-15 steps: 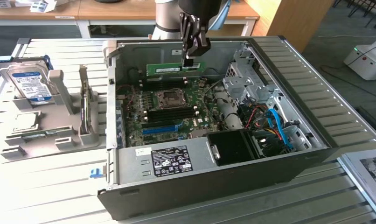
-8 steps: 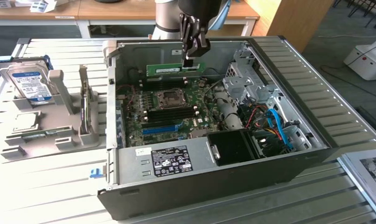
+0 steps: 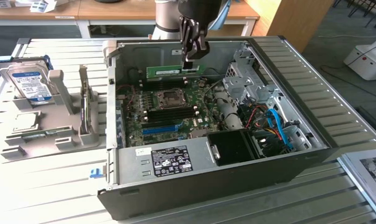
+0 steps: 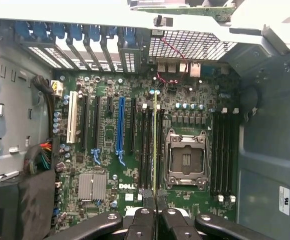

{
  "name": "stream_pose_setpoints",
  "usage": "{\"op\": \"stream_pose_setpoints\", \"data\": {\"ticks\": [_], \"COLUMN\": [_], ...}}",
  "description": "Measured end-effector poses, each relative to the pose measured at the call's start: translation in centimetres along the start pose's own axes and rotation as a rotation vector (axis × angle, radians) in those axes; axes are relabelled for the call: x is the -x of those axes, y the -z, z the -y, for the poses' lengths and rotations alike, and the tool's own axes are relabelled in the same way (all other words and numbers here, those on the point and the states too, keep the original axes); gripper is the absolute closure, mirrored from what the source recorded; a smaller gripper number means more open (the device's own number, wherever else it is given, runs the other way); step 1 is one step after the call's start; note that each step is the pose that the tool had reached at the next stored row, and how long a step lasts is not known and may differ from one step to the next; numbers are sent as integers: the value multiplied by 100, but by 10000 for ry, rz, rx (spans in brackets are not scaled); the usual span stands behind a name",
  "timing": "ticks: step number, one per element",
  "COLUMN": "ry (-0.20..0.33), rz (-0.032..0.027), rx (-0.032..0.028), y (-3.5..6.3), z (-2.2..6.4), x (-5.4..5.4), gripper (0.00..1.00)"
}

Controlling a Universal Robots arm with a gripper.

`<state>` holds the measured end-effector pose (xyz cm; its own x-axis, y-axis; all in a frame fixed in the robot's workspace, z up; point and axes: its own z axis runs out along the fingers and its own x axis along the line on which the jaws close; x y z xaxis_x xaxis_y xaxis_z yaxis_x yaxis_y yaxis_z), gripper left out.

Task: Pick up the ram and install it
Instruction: 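Insert the ram into the slot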

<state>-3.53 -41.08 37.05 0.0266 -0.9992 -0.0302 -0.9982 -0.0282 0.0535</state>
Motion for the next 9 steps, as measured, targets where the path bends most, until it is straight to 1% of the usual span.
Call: {"op": "stream_pose_setpoints", "data": {"ticks": [9], "ry": [1], "rz": [1], "rx": [-1], "y": [-78], "z": [5], "x": [-2], "gripper": [88]}}
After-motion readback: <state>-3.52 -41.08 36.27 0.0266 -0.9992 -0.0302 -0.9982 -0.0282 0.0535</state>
